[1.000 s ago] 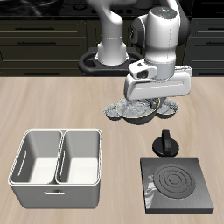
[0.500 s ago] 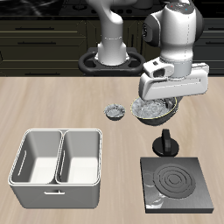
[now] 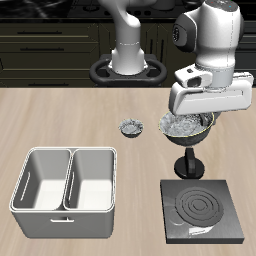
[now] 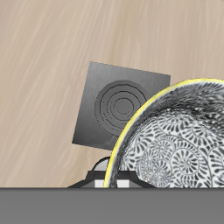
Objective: Turn off the flat stove and place the largest bowl on it
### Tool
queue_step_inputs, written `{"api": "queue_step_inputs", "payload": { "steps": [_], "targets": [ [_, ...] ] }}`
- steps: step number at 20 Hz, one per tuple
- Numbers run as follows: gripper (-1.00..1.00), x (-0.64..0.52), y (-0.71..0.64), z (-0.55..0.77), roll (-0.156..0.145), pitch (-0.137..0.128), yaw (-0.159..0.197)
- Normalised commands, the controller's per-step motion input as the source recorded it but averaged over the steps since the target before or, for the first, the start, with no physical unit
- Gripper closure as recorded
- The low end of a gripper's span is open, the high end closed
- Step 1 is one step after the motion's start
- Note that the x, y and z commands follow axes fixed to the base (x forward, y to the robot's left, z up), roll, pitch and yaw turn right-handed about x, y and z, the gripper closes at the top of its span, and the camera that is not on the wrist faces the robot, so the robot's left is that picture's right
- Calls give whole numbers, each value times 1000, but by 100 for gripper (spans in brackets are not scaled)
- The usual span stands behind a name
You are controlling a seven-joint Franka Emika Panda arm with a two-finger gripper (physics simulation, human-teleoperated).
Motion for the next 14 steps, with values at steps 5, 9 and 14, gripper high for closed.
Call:
{"api": "queue_step_inputs", "payload": {
  "steps": [5,9,14],
  "targets": [
    [100,187,87,67,-11,-5,-16],
    [100,196,81,-40,-19,13,-22],
    [100,268,87,-61,-13,8,-18]
  ]
}}
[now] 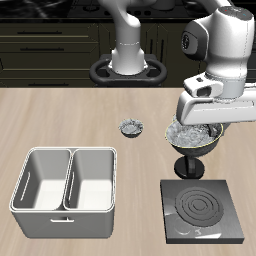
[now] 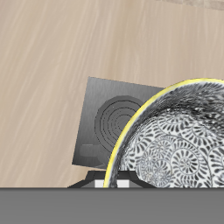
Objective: Turn off the flat stove and place the largest bowl on it
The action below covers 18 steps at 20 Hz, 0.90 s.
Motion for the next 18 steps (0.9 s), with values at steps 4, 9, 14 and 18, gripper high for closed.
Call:
{"api": "queue_step_inputs", "payload": {
  "steps": [4,9,14,18],
  "targets": [
    [100,271,97,-53,-15,1,-1],
    [100,326,-52,20,-29,-3,-13],
    [100,175,22,-78,-11,14,-21],
    [100,67,100,-168,13,11,7]
  ]
}}
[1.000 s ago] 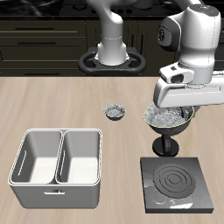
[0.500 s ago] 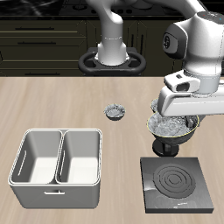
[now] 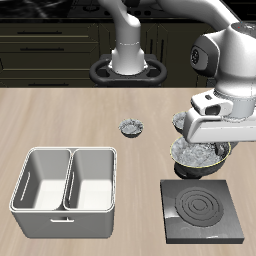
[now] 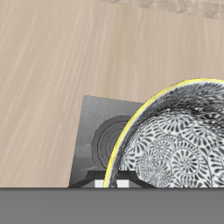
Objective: Turn off the flat stove and place the largest bowl on it
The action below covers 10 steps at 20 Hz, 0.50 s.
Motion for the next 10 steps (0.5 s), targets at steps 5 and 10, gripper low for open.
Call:
{"api": "queue_step_inputs", "payload": {
  "steps": [5,10],
  "targets": [
    [100,138,-14,-245,-9,30,2],
    [100,112,-2,-188,-3,24,-16]
  ]
}}
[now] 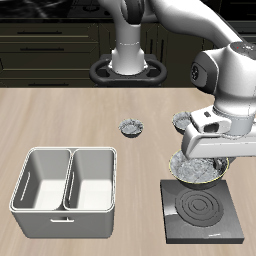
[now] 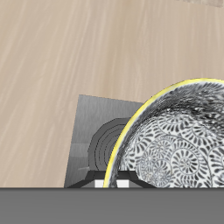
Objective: Turn off the flat stove and place the largest bowl on it
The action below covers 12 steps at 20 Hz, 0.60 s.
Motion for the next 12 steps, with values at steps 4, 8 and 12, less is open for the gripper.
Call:
{"api": "queue_step_inputs", "payload": {
  "steps": [4,8,12],
  "targets": [
    [100,93,47,-154,5,4,19],
    [100,128,24,-194,-3,18,11],
    [100,132,-34,-234,-6,25,2]
  ]
}}
